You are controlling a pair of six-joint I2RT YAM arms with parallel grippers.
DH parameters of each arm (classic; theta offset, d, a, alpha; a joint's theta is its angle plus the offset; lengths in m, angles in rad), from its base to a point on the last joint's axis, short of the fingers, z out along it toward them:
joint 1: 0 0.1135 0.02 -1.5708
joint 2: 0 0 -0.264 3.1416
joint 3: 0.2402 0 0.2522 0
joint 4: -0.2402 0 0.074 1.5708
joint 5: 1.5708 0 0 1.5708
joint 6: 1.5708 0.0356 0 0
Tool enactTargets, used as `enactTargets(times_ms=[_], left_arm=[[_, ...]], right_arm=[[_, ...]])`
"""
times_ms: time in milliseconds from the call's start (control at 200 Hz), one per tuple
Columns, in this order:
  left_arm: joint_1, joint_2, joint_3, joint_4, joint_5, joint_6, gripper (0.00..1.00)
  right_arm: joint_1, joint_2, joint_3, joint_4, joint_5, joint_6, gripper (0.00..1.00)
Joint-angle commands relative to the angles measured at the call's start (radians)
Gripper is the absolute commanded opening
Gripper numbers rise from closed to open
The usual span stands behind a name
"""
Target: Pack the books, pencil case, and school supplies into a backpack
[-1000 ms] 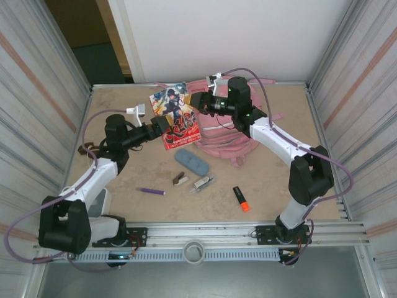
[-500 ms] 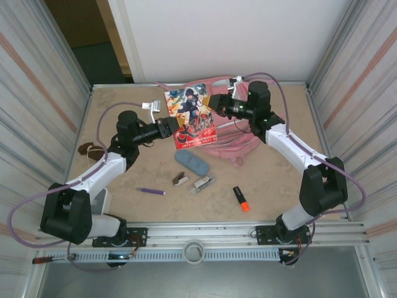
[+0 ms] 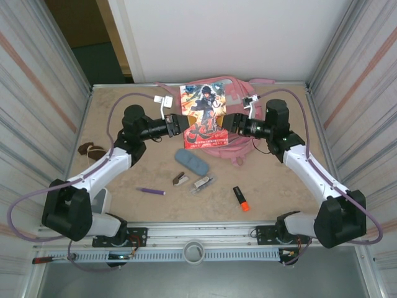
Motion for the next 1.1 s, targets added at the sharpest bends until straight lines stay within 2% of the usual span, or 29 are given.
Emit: enactTargets(times_ms=[0,200,486,556,661,711,857,937,1017,1097], left_arm=[[-0.03,0.001,0.069,0.157,0.068,-0.019,0.0],[-0.039,0.027,0.087,0.267,0.097,-0.1,0.0],[-0.039,0.077,0.104,0.379,0.111,-0.171,0.0],[-0.037,0.097,0.116,0.354,0.106,-0.165,0.0],[-0.028,0.127,0.126,0.346,0.092,-0.174,0.0],[-0.023,0.142,0.127,0.361,0.088,-0.187,0.0],[-0.01,0.178,0.141,0.316,0.07,-0.176,0.0],[-0.009,0.198,0.148,0.29,0.067,-0.161,0.0],[-0.009,0.216,0.146,0.322,0.07,-0.181,0.0],[-0.009,0.225,0.148,0.365,0.08,-0.217,0.0]], right_arm=[[0.003,-0.041,-0.016,0.005,-0.057,-0.056,0.75],[-0.01,-0.057,-0.034,0.062,-0.08,-0.059,0.79],[-0.012,-0.018,-0.041,0.336,-0.234,0.111,0.79],[-0.012,-0.027,-0.043,0.391,-0.249,0.15,0.74],[-0.018,-0.047,-0.04,0.396,-0.238,0.163,0.6],[-0.027,-0.057,-0.045,0.395,-0.23,0.17,0.58],[-0.065,-0.076,-0.068,0.391,-0.2,0.195,0.33],[-0.078,-0.076,-0.07,0.349,-0.177,0.187,0.28],[-0.092,-0.07,-0.078,0.323,-0.164,0.18,0.31],[-0.103,-0.065,-0.088,0.306,-0.148,0.172,0.54]])
